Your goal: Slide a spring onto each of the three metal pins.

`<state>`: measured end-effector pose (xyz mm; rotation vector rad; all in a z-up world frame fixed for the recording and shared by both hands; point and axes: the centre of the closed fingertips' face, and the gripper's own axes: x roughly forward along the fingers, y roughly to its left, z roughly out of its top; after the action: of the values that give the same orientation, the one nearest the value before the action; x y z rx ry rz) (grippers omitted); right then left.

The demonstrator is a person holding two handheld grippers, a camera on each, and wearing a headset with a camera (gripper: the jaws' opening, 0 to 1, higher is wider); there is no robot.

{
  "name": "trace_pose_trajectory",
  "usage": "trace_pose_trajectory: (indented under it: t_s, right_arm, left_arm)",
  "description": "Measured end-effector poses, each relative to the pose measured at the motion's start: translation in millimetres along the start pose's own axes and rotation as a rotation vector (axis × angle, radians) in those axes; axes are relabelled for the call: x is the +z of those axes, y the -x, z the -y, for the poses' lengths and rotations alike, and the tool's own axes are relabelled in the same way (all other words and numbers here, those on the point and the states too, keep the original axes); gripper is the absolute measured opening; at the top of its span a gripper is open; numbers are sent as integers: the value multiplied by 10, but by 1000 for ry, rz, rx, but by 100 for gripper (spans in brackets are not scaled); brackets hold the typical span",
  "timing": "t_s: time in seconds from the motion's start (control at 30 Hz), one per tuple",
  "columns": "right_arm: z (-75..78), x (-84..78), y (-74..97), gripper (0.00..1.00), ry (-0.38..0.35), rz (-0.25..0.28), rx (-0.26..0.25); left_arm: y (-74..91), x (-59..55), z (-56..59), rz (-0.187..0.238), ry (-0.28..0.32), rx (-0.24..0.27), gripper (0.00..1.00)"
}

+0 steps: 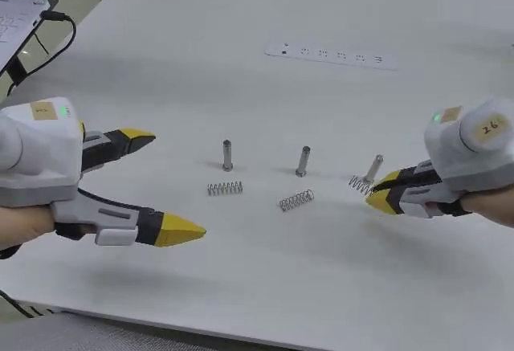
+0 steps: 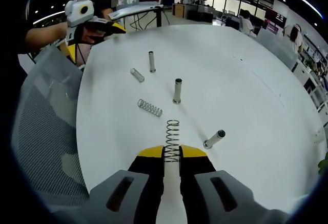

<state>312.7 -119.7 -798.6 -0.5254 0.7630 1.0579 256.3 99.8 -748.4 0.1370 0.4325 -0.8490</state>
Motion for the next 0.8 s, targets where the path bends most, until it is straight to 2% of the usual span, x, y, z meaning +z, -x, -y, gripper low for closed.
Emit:
trace_pose_trajectory:
  t_s: [0.17,0.43,0.8]
  right_arm:
    - [-68,126,100,8,19,27,1]
    - [-179,267,206,8,91,44,15]
    - [-260,352,209,8,158,42,38]
  left_arm:
    - [-12,68,38,11,-10,-6,97]
    - [-82,202,113,31,-32,-30,97]
    - [-208,232,169,25,-43,-59,96]
